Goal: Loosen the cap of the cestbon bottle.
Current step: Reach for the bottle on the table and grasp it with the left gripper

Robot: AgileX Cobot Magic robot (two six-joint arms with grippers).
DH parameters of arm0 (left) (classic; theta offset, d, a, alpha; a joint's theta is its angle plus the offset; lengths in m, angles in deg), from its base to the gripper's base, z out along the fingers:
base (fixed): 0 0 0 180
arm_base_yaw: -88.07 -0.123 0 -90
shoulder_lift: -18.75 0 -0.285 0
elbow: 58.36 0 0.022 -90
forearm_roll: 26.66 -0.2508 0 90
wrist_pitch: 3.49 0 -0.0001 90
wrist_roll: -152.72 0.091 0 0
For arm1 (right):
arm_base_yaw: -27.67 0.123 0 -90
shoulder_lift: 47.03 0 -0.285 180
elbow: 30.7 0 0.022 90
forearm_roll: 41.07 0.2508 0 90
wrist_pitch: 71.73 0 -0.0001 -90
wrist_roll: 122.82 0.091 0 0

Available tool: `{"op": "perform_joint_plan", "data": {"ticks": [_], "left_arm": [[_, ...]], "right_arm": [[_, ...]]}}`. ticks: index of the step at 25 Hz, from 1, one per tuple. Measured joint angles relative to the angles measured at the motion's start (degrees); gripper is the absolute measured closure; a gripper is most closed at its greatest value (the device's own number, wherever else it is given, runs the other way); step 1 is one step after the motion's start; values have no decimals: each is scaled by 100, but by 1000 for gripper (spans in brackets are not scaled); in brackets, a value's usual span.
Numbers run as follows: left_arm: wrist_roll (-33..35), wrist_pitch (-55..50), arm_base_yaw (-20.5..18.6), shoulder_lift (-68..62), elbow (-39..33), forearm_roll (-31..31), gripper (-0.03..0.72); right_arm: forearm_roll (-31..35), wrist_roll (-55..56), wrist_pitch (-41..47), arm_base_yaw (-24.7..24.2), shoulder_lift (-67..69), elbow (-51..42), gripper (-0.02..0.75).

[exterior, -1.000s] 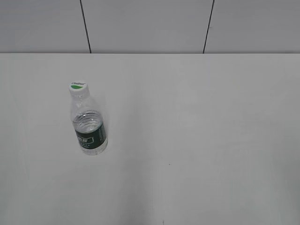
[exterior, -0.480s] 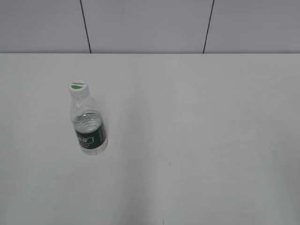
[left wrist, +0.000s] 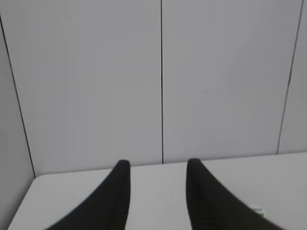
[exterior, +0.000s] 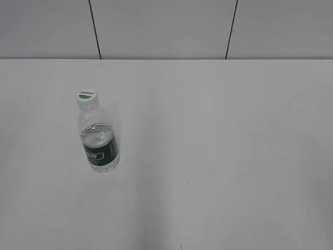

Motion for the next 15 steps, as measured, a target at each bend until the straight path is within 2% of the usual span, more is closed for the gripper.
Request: {"op": "perform_joint_plan", "data": {"ticks": [5, 9, 12, 15], "left_arm": [[33, 932, 0, -1343, -54, 6, 448], [39, 2263, 72, -2410, -428, 11, 449], [23, 3408, 312, -3117, -891, 95, 450], [-30, 4342, 790, -3735, -1443, 97, 450]], "right_arm": [[0, 0, 0, 0, 0, 0, 218], [0, 0, 0, 0, 0, 0, 218], [0, 0, 0, 0, 0, 0, 218], [0, 0, 0, 0, 0, 0, 218]]}}
